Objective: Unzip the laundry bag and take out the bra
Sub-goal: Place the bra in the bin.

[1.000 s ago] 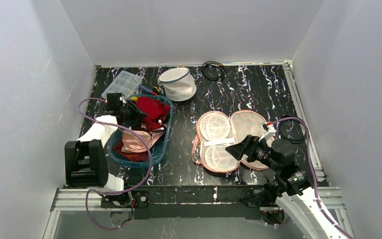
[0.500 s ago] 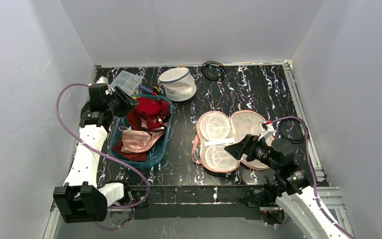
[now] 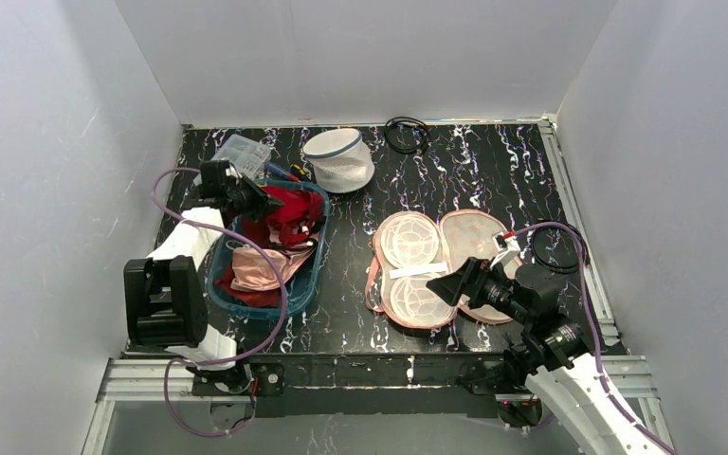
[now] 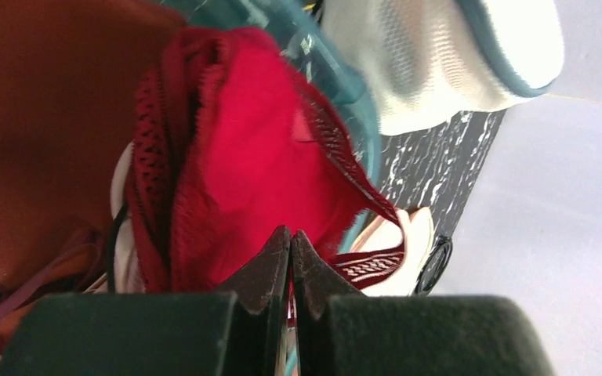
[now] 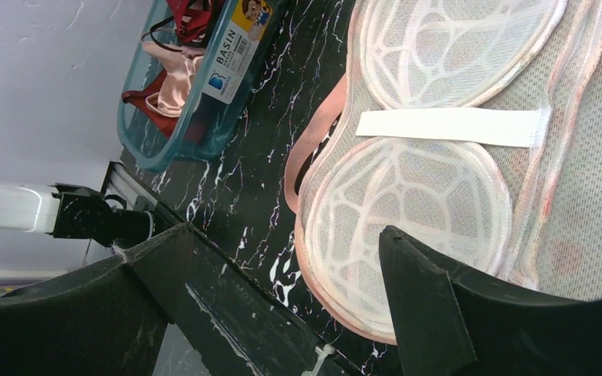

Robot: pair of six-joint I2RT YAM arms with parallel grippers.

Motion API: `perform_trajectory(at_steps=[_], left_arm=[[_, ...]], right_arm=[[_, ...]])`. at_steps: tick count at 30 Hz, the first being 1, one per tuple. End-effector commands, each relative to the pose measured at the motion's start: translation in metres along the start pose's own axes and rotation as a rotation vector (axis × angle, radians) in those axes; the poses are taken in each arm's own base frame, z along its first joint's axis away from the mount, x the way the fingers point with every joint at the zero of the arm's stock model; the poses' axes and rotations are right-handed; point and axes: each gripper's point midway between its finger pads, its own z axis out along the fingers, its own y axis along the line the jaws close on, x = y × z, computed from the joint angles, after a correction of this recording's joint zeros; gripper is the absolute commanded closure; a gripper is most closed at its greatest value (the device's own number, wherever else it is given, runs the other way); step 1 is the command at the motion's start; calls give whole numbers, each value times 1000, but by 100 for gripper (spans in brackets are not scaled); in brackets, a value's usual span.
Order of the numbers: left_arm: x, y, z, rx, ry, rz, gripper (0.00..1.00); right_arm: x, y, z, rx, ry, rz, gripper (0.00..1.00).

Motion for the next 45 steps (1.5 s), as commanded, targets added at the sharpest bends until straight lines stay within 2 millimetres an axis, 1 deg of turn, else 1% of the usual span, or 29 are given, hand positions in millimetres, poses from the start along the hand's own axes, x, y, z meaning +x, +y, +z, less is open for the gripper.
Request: perform_trajectory(at_steps=[1, 3, 6, 11, 15, 20, 23, 26, 27, 28, 31, 32, 34, 36, 37, 38, 39, 41, 45], left_arm=[[15, 17, 4, 2, 16, -2, 100], [22, 31, 9, -27, 23, -10, 100], [28, 43, 15, -58, 46, -29, 100], [34, 67, 18, -157, 50, -53, 100], [30, 75, 12, -227, 34, -39, 100], [23, 79, 1, -290, 8, -10, 100], [22, 70, -3, -264, 10, -4, 100], [15, 48, -17, -203, -15, 17, 100], [13, 39, -24, -180, -27, 25, 98], [10, 29, -32, -153, -42, 36, 92], [8, -4, -62, -66, -80, 88, 67], [9, -13, -72, -48, -95, 119, 61], [22, -29, -92, -34, -119, 209, 51], [38, -38, -109, -57, -151, 315, 44], [47, -42, -115, -65, -164, 374, 41], [63, -48, -118, -66, -168, 453, 37], [73, -49, -120, -80, -170, 523, 35], [89, -43, -118, -145, -156, 650, 33], [115, -23, -100, -299, -50, 880, 34]], right_arm=[[-3, 5, 2, -27, -11, -15, 5], [-2, 3, 3, -20, -6, -13, 5], [0, 0, 2, -8, -3, -13, 5], [-1, 0, 0, -4, -17, -7, 5], [-1, -1, -1, 0, -12, -10, 5], [-4, 1, -2, 3, -15, -25, 5], [-8, 6, -3, -5, -19, -38, 5], [-14, 9, -6, 5, -18, -66, 4], [-17, 10, -6, 12, -20, -78, 4], [-20, 11, -7, 16, -22, -87, 3], [-27, 14, -9, 25, -28, -116, 3], [-29, 16, -10, 24, -31, -123, 2], [-31, 17, -10, 26, -33, -131, 2], [-31, 15, -9, 32, -30, -132, 1], [-30, 14, -8, 33, -25, -130, 1], [-28, 14, -7, 30, -17, -130, 1], [-27, 13, -5, 30, -11, -126, 1], [-24, 13, -4, 27, 1, -124, 2], [-23, 11, -3, 31, 11, -131, 2]])
